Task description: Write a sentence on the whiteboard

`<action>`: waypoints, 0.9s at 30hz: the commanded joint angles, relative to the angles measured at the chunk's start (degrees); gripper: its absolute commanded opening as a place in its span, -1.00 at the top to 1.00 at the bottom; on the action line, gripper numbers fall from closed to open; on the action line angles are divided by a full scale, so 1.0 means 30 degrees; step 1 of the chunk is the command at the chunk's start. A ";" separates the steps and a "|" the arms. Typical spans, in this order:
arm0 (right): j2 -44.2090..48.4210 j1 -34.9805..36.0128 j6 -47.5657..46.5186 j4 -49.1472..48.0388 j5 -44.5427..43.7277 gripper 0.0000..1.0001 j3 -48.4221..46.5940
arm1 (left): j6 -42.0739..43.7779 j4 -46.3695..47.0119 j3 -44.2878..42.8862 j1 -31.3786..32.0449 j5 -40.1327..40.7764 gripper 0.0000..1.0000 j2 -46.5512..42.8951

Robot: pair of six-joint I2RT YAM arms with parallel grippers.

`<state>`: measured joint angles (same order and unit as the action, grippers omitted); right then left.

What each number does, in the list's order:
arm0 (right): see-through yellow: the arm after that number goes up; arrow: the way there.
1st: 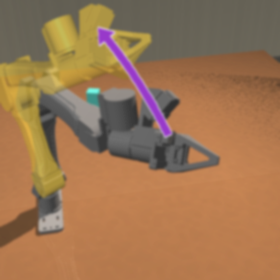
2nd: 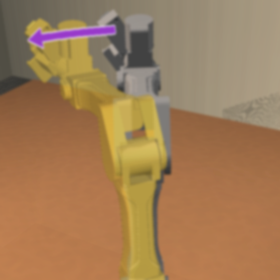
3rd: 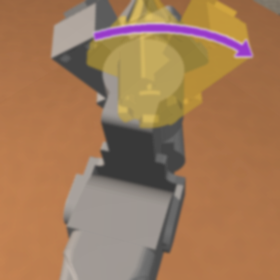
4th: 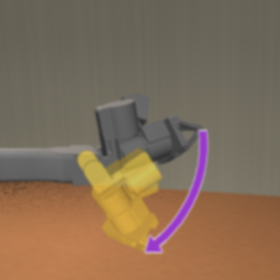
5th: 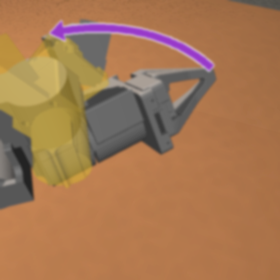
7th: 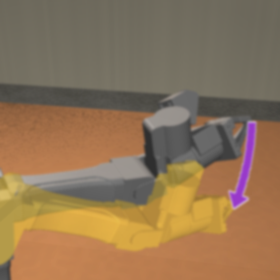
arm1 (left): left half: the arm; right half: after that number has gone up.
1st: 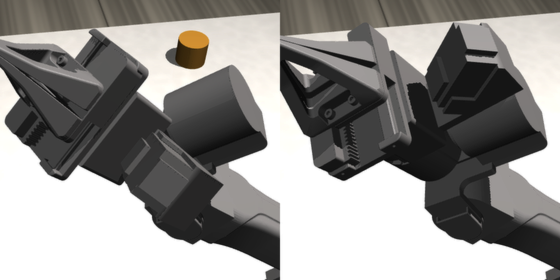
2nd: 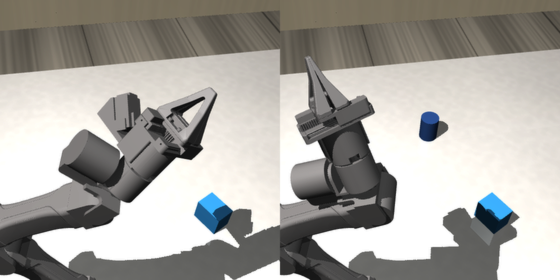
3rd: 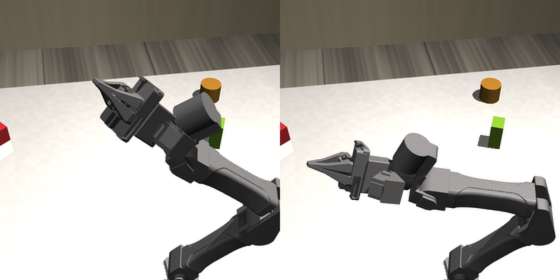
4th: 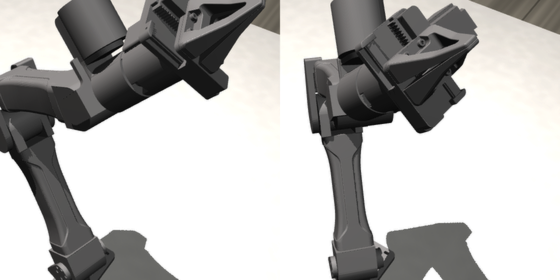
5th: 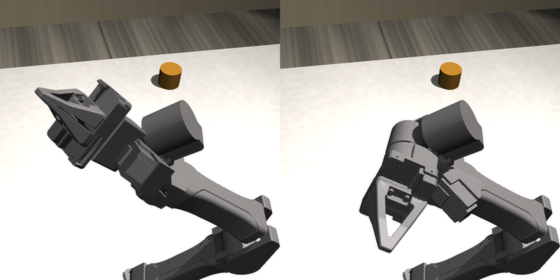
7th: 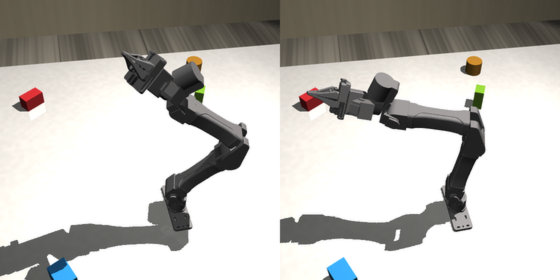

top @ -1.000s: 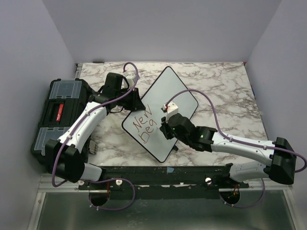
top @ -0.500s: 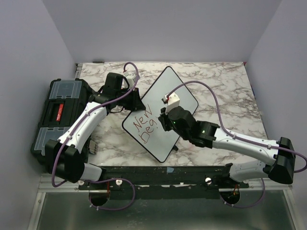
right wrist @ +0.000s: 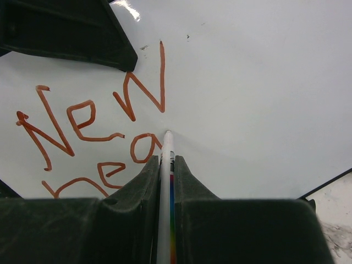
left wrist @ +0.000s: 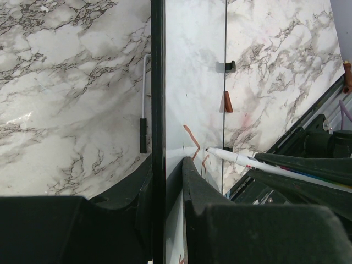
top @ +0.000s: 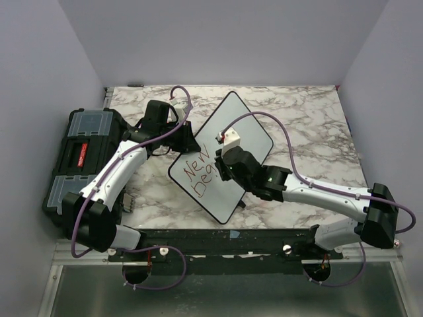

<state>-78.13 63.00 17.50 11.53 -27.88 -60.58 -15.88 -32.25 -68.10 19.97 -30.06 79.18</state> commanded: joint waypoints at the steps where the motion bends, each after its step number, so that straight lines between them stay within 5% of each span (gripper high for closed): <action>1: -0.0527 -0.0186 0.0085 -0.0648 -0.0550 0.99 0.0188 | 0.2627 -0.1086 0.0433 0.0464 0.2754 1.00 0.0235; 18: 0.1149 -0.0206 0.1534 -0.0503 0.0090 0.99 0.3401 | 0.2627 -0.1086 0.0395 0.0460 0.2756 1.00 0.0245; 27: 0.1287 -0.0204 0.1211 0.0098 -0.0271 0.99 0.2491 | 0.2627 -0.1086 0.0466 0.0475 0.2800 1.00 0.0239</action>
<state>-74.24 62.50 20.93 9.72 -28.29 -51.37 -15.88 -32.38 -68.10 19.94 -29.80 79.18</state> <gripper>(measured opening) 0.136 0.195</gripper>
